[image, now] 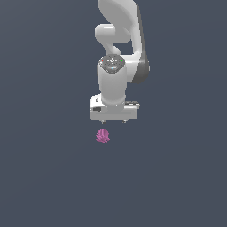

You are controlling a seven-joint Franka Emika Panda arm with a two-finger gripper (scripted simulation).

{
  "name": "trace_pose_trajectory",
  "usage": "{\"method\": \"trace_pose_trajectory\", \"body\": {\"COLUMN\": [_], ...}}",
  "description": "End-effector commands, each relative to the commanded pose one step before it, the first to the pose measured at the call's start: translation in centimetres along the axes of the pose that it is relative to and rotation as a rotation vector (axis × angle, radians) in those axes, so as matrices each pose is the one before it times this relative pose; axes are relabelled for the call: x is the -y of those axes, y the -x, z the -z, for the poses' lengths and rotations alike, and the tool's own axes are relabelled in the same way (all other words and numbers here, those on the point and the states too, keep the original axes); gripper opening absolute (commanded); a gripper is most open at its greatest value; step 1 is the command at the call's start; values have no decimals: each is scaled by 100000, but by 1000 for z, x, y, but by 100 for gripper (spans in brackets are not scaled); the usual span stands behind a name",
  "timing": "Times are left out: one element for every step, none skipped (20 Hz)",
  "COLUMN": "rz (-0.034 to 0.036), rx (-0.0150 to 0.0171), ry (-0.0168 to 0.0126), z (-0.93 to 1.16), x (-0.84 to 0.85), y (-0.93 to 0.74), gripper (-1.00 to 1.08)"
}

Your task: Pick up the object and move it to a goal position.

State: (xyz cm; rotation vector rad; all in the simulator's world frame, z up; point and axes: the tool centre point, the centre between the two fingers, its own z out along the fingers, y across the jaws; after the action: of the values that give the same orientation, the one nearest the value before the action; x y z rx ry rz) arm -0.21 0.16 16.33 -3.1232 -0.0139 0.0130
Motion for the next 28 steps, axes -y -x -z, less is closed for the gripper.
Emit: {"method": "trace_pose_trajectory", "body": {"rz": [0, 60, 138, 225, 309, 360, 321, 198, 87, 2, 0, -68, 1, 77, 158, 251, 318, 385, 451, 502, 560, 621, 691, 763, 829, 823, 760, 698], "rx": [0, -76, -182, -303, -434, -545, -552, -423, -287, -162, 0, -9, 69, 60, 58, 53, 47, 48, 60, 82, 105, 120, 127, 139, 156, 159, 148, 138], "ry": [0, 9, 18, 30, 42, 52, 50, 35, 19, 6, 0, -7, -2, 7, 16, 28, 36, 44, 53, 59, 67, 76, 86, 97, 108, 109, 103, 95], "z": [0, 44, 104, 177, 262, 345, 377, 320, 250, 173, 49, 15, -81, -125, -175, -223, -269, -319, -372, -431, -493, -549, -603, -659, -717, -712, -656, -600], "x": [-1, 26, 53, 91, 140, 187, 211, 188, 156, 115, 84, -24, -60, -102, -143, -175, -222, -267, -307, -356, -403, -449, -494, -537, -581, -574, -526, -478], "y": [0, -22, -71, -116, -156, -196, -194, -142, -92, -45, -14, 21, 16, 11, -2, -13, -19, -22, -20, -12, -1, 10, 21, 36, 58, 76, 86, 92], "gripper": [100, 100, 100, 100, 100, 100, 100, 100, 100, 100, 100, 100, 100, 100, 100, 100, 100, 100, 100, 100, 100, 100, 100, 100, 100, 100, 100, 100]}}
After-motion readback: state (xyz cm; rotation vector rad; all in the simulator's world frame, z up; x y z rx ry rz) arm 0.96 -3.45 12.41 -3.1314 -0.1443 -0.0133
